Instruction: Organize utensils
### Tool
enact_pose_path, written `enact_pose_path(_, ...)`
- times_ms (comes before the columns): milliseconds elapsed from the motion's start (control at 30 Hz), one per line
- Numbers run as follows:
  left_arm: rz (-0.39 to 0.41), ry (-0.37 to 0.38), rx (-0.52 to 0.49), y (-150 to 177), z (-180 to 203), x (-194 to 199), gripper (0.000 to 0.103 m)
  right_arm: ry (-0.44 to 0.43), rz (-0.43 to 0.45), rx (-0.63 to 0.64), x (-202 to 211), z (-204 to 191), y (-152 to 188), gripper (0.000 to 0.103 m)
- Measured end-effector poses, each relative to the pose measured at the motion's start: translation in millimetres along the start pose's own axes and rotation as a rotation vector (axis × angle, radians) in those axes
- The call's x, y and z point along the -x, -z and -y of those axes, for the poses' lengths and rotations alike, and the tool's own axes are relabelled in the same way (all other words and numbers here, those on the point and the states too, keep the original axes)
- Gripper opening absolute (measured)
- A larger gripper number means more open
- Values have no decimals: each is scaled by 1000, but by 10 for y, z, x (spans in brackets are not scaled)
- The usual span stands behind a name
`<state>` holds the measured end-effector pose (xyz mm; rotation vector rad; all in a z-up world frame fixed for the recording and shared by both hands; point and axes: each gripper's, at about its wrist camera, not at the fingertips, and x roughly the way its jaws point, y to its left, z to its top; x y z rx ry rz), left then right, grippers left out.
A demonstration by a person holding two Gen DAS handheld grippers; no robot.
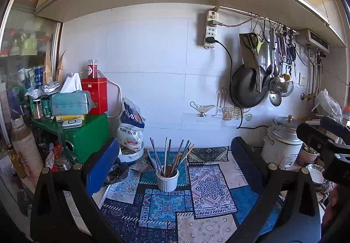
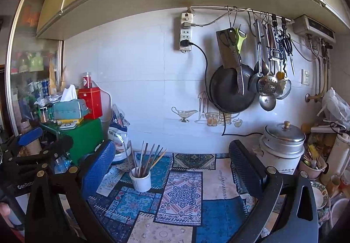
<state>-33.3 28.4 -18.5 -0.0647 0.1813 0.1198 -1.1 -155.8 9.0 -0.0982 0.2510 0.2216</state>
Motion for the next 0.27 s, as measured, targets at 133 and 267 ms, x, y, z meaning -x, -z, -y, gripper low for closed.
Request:
enact_pose_path(133,5,2,-1,-1,-26,-15,102,-4,-2,-4,-45,-13,-1,103)
enact_pose_path(267,-2,3,-2,-4,-44,-60,102,-7,-9,-6,-109,-34,12,103)
